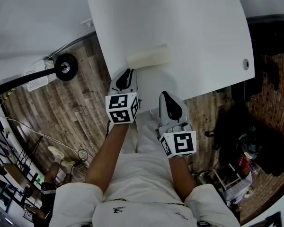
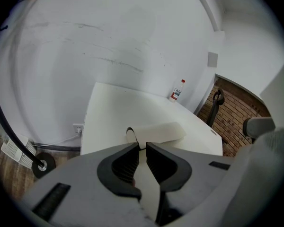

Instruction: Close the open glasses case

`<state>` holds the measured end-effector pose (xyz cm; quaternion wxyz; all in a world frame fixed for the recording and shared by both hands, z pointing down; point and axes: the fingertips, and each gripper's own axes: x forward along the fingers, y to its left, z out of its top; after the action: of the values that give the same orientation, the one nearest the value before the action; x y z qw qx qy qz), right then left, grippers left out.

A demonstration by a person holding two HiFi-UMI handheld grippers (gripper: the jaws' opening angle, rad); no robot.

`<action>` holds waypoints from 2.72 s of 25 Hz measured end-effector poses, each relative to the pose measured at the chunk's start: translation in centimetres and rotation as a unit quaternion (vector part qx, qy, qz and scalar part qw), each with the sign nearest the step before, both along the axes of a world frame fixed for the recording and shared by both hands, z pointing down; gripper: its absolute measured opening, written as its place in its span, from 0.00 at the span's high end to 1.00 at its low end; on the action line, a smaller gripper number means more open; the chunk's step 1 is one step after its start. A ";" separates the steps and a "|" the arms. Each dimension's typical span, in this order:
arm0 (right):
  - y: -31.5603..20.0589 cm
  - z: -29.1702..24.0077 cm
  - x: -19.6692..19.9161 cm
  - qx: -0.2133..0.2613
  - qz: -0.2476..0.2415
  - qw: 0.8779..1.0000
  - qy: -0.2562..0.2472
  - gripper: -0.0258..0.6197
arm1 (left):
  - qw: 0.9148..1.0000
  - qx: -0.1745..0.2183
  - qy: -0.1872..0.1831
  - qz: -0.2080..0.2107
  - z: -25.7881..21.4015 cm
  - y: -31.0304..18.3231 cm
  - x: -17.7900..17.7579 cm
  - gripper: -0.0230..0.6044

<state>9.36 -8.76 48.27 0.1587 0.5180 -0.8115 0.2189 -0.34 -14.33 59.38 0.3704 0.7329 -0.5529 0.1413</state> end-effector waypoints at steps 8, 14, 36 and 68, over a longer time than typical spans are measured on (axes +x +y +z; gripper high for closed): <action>0.0 0.0 -0.1 0.002 -0.003 1.000 0.002 0.96 | 1.000 -0.005 -0.011 0.000 0.6 0.0 -0.4 0.89; 0.4 -0.1 0.2 0.000 -0.002 1.000 -0.002 0.96 | 1.000 -0.002 -0.012 -0.002 0.1 0.4 -0.2 0.90; 2.1 -5.0 0.4 0.025 -0.001 1.000 -0.010 0.96 | 0.999 0.042 -0.011 0.002 -7.6 2.1 -0.2 0.97; 3.1 -19.3 -1.4 0.122 -0.007 0.992 -0.028 0.96 | 0.979 0.197 -0.020 0.050 -27.8 7.2 -0.6 0.97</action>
<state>7.94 -5.65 28.96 0.0729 0.5215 -0.8399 0.1316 -0.91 -7.16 31.60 0.1998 0.8154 -0.5396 0.0631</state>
